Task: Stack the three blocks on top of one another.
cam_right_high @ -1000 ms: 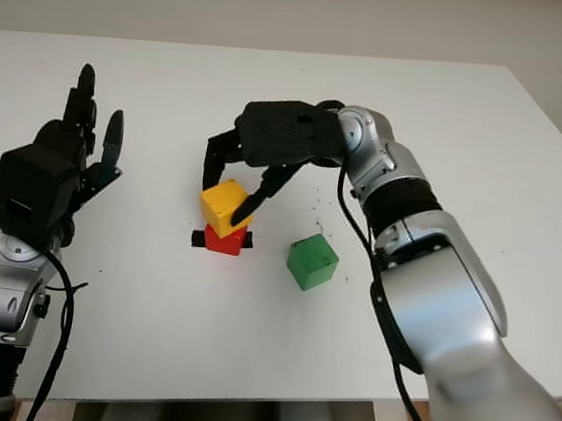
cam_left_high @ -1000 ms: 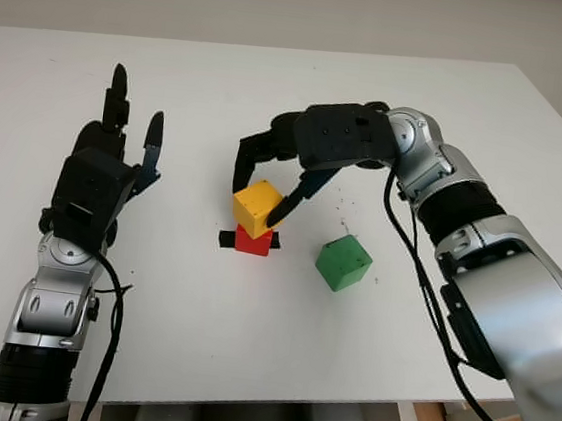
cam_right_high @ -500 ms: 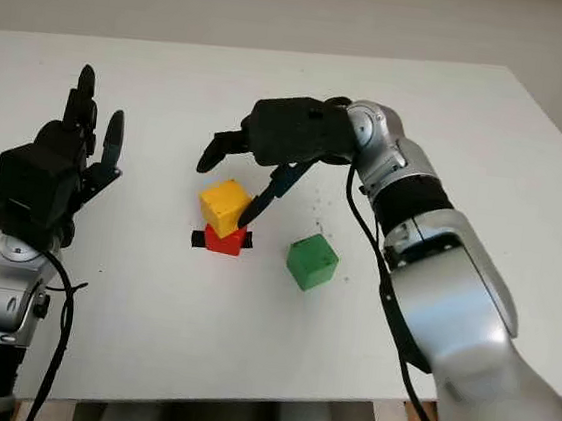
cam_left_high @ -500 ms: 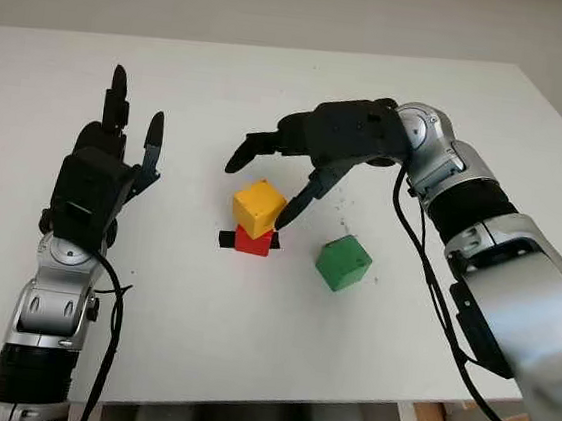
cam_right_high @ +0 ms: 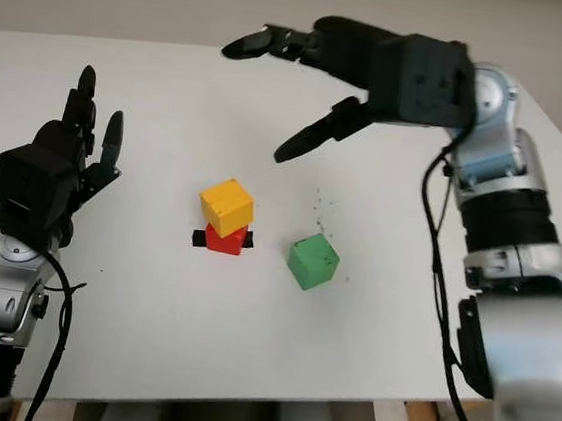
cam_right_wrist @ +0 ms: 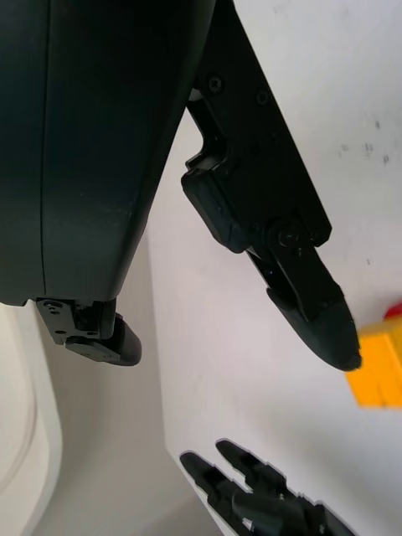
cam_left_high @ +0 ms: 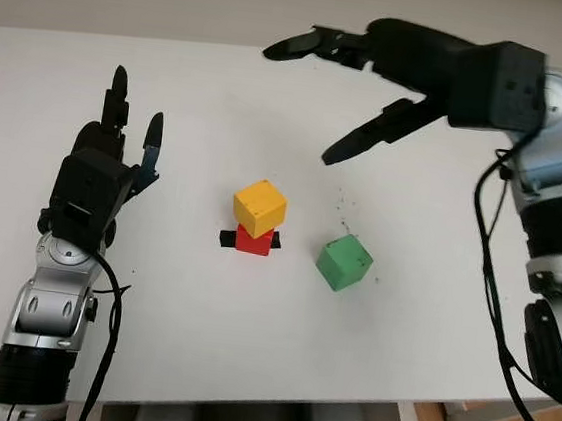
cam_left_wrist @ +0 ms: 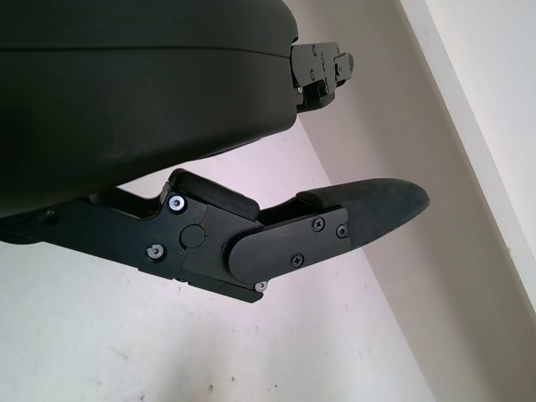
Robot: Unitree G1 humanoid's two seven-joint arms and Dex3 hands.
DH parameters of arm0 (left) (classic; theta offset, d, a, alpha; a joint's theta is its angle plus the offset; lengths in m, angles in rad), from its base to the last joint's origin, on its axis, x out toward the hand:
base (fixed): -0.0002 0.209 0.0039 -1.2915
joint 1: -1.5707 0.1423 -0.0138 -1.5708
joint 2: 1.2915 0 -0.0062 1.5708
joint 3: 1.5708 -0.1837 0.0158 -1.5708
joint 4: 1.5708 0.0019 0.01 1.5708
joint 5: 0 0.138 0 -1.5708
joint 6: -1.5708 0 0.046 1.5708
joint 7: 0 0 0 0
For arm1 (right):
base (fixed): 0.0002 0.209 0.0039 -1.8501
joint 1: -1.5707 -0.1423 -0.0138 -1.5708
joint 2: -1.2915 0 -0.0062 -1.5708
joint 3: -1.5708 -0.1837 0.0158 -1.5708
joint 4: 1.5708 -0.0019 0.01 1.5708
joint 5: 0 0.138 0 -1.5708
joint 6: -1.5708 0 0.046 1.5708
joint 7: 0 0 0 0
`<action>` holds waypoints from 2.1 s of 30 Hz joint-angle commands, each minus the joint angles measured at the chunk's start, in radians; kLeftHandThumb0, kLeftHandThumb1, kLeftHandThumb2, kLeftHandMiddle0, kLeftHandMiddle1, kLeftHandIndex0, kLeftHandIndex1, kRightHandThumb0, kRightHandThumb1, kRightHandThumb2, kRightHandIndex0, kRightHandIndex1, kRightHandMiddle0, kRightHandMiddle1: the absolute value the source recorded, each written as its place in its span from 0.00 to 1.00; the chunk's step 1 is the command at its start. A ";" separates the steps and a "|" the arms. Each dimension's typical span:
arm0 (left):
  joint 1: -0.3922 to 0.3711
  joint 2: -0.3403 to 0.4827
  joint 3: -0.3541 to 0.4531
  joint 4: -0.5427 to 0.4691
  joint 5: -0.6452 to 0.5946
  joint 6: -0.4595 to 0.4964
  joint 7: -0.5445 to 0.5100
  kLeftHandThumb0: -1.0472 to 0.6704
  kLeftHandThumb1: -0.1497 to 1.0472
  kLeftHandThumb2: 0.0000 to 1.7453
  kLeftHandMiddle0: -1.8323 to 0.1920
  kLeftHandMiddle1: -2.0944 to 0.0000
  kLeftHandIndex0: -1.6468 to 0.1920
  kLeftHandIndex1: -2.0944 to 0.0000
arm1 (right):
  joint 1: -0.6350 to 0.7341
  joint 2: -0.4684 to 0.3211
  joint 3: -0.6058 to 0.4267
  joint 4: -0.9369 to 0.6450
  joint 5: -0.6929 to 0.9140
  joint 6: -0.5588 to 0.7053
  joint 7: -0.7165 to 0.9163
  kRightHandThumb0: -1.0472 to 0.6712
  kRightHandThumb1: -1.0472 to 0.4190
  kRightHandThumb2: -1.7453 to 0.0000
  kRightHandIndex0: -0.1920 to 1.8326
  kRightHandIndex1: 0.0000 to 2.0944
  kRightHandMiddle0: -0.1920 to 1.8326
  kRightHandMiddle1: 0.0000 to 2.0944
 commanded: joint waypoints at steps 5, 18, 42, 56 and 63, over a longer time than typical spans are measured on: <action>-0.020 0.010 0.002 0.033 -0.008 -0.026 -0.012 0.17 1.00 0.42 0.97 0.98 0.98 0.98 | 0.130 -0.069 -0.019 -0.143 -0.016 0.065 -0.026 0.22 0.09 0.97 0.20 0.03 0.20 0.14; -0.033 0.014 0.004 0.026 -0.014 0.004 -0.013 0.16 1.00 0.40 0.97 0.97 0.97 0.97 | 0.365 -0.137 -0.017 -0.377 -0.166 0.051 -0.141 0.24 0.09 0.97 0.19 0.02 0.23 0.07; -0.024 0.025 0.003 0.019 0.003 -0.005 -0.020 0.16 1.00 0.41 0.96 0.98 0.96 0.97 | 0.447 -0.145 0.073 -0.322 -0.281 -0.055 -0.193 0.17 0.10 0.97 0.19 0.03 0.13 0.41; -0.016 0.022 0.002 0.005 -0.013 0.018 -0.029 0.16 1.00 0.40 0.97 0.98 0.98 0.98 | 0.485 -0.155 0.070 -0.337 -0.278 -0.028 -0.166 0.16 0.11 0.97 0.19 0.03 0.15 0.41; -0.009 0.022 0.005 0.001 -0.011 0.009 -0.024 0.16 1.00 0.40 0.97 0.97 0.97 0.98 | 0.497 -0.142 0.094 -0.290 -0.314 -0.075 -0.230 0.17 0.11 0.97 0.21 0.03 0.15 0.42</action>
